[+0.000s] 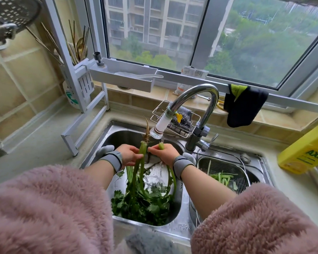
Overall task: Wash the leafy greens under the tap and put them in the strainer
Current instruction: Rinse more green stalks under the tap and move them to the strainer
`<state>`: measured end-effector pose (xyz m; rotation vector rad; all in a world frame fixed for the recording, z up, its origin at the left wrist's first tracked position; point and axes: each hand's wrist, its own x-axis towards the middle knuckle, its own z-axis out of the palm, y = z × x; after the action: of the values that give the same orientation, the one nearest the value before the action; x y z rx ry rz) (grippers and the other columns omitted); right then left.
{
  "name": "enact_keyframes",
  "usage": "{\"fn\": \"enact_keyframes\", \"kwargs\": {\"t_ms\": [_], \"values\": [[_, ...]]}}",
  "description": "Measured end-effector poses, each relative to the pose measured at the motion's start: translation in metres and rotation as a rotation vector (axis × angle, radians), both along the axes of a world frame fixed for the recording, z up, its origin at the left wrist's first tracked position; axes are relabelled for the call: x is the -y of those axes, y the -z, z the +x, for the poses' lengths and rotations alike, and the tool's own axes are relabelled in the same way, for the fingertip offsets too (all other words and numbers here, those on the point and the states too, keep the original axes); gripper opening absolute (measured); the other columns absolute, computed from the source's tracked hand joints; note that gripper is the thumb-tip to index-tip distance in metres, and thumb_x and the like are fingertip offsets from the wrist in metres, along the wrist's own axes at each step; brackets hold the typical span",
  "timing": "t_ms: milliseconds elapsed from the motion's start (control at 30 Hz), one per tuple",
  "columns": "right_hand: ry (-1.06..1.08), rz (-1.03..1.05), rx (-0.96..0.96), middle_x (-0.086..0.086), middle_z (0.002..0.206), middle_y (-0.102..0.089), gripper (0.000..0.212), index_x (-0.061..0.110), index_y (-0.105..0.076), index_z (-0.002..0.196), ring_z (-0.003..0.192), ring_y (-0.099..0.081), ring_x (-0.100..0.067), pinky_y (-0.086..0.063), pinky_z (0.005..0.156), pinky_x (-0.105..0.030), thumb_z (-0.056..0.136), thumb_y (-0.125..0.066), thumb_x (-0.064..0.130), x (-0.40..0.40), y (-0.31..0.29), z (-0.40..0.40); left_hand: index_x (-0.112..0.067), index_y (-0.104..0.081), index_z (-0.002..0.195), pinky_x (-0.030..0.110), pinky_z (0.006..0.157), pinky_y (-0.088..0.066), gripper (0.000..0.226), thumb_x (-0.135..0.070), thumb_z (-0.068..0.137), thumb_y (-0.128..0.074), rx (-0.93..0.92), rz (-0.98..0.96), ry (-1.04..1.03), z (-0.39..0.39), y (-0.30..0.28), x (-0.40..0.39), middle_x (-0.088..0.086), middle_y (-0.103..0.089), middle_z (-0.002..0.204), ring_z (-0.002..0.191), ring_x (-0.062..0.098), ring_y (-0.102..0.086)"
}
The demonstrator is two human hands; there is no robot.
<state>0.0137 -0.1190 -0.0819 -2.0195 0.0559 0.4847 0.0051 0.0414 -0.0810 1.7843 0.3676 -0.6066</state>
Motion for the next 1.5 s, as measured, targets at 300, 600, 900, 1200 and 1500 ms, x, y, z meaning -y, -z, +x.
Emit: {"fn": "enact_keyframes", "kwargs": {"t_ms": [300,600,900,1200,1500], "values": [[-0.083,-0.022,0.039,-0.001,0.082,-0.064,0.027,0.004,-0.067,0.106,0.071,-0.054,-0.009,-0.045,0.061,-0.011,0.087,-0.064,0.024,-0.007,0.0,-0.005,-0.002,-0.06,0.112,0.03,0.082,-0.051,0.025,-0.004,0.087,-0.06,0.053,0.023,0.023,-0.002,-0.004,-0.001,0.008,-0.065,0.092,0.086,0.017,-0.062],[-0.145,-0.071,0.045,0.002,0.068,-0.055,0.018,0.01,-0.062,0.099,0.06,-0.046,-0.01,-0.042,0.063,-0.027,0.095,-0.051,0.024,-0.013,0.004,-0.008,-0.007,-0.055,0.096,0.031,0.074,-0.055,0.016,0.003,0.085,-0.06,0.081,0.058,0.036,-0.006,-0.007,0.001,0.011,-0.063,0.091,0.085,0.021,-0.063],[-0.208,-0.264,0.133,-0.002,0.074,-0.058,0.023,0.016,-0.054,0.075,0.065,-0.051,-0.017,-0.043,0.063,-0.026,0.096,-0.049,0.024,-0.013,0.003,-0.007,-0.007,-0.053,0.101,0.032,0.075,-0.055,0.02,-0.002,0.084,-0.063,0.121,0.226,0.131,-0.007,-0.014,0.005,0.017,-0.063,0.102,0.095,0.027,-0.064],[-0.263,-0.468,0.163,-0.008,0.09,-0.055,0.016,0.006,-0.058,0.104,0.082,-0.049,-0.021,-0.037,0.07,-0.025,0.094,-0.046,0.008,-0.007,0.006,-0.005,-0.002,-0.061,0.107,0.031,0.08,-0.054,0.02,-0.006,0.088,-0.061,0.11,0.33,0.225,-0.006,-0.018,0.012,0.019,-0.067,0.105,0.095,0.025,-0.065],[-0.084,-0.375,0.025,-0.008,0.089,-0.063,0.022,0.008,-0.061,0.096,0.079,-0.056,-0.018,-0.042,0.07,-0.025,0.098,-0.04,0.01,0.026,0.011,-0.003,0.002,-0.061,0.095,0.033,0.076,-0.055,0.011,0.0,0.093,-0.05,0.041,0.336,0.154,-0.001,-0.024,-0.003,0.011,-0.066,0.085,0.081,0.023,-0.063]]}}
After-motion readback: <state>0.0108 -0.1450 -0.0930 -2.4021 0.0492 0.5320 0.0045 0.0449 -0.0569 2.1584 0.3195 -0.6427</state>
